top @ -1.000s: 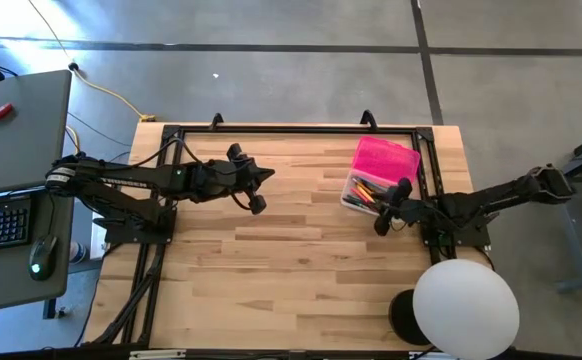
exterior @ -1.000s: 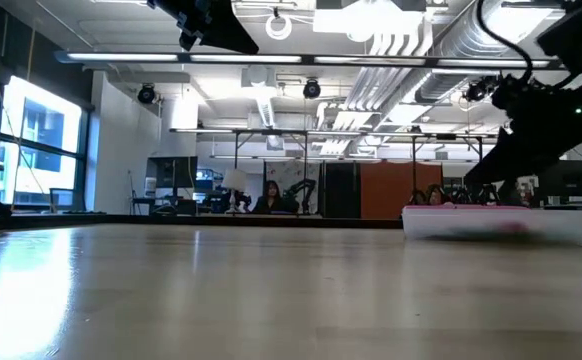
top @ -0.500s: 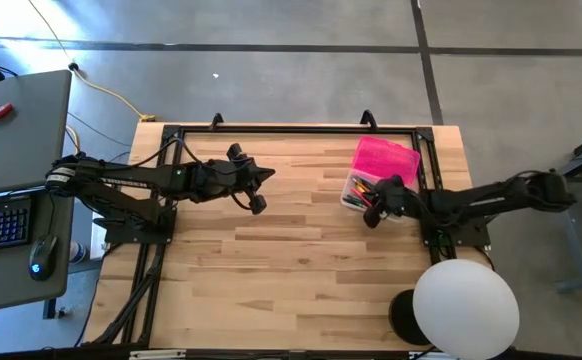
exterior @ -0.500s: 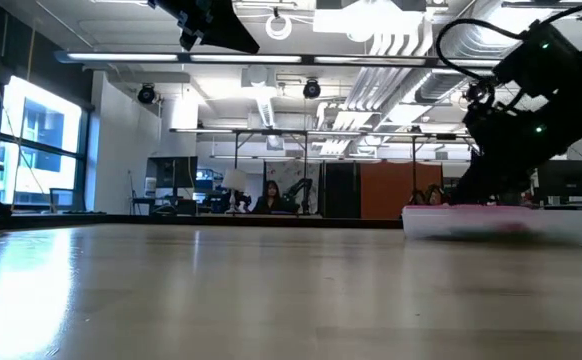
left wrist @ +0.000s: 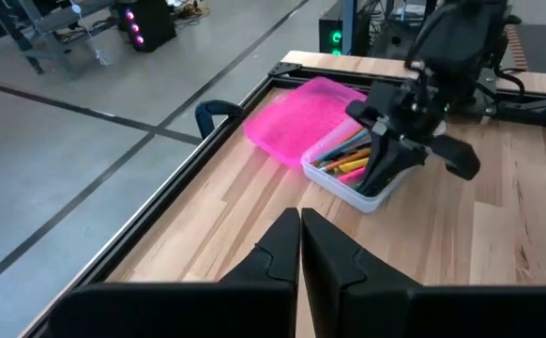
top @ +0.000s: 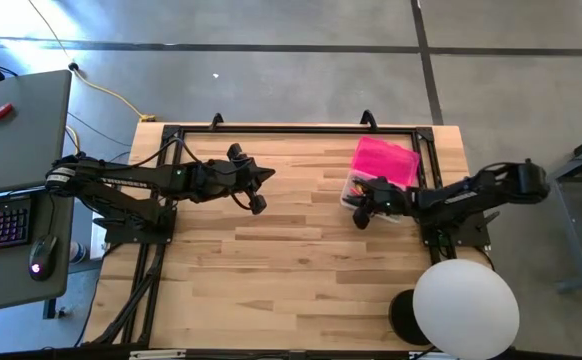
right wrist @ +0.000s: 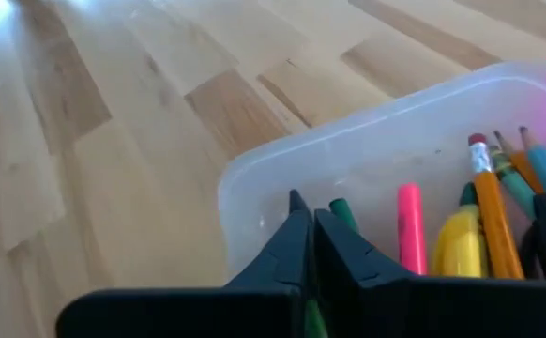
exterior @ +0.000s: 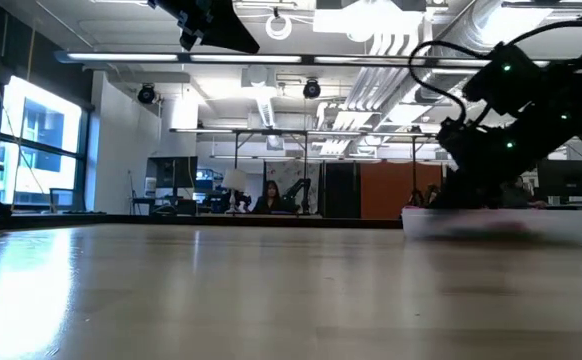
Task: Pick & place school supplies into a supply box
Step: Close the pink supply box
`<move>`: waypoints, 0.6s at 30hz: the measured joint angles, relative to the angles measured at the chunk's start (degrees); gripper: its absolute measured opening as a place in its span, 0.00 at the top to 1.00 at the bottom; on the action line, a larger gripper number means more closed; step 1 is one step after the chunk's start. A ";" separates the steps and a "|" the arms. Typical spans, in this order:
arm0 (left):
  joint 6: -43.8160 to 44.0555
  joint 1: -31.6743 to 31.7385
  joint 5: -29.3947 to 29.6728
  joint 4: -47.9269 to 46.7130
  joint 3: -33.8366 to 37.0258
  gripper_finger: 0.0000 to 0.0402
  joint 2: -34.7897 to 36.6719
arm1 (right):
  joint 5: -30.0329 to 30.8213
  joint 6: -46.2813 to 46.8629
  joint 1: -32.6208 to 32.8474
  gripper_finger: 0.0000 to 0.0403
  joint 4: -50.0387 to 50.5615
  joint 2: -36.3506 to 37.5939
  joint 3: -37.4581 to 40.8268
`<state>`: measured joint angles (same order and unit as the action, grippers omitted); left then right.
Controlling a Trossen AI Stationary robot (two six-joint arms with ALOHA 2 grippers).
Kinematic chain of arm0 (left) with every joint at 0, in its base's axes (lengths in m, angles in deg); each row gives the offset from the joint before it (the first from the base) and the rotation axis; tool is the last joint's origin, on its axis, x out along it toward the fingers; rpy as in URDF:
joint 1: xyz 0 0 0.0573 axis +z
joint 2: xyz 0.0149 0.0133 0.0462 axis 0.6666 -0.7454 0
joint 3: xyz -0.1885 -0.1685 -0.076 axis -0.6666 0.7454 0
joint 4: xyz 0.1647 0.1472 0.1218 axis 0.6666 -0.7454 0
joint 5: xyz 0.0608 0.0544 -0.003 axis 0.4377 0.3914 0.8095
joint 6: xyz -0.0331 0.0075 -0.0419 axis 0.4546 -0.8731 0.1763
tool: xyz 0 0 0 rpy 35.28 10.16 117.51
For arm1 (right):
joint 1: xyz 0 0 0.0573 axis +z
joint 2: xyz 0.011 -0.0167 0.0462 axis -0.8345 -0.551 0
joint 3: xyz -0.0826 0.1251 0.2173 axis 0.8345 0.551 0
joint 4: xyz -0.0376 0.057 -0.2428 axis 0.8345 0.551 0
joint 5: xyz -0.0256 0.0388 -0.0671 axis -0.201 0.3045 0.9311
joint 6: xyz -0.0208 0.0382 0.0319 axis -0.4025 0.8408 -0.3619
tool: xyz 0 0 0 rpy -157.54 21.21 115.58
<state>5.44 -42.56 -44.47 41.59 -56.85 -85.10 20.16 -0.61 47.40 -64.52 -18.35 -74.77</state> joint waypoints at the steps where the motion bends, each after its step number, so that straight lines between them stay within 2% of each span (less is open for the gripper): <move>1: -0.01 0.00 0.00 0.00 0.00 0.90 0.00 | -0.28 -0.65 0.00 1.00 0.65 -1.34 -1.05; 8: -0.02 0.00 0.02 -0.03 0.00 0.94 0.00 | -4.16 -7.08 0.04 1.00 4.41 -11.44 -11.64; 18: -0.02 0.00 0.17 -0.09 0.00 0.88 0.00 | -15.04 -15.03 0.24 1.00 6.85 -23.89 -26.76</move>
<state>5.42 -42.56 -44.30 41.50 -56.85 -85.10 5.13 -15.64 47.63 -57.68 -42.24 -101.53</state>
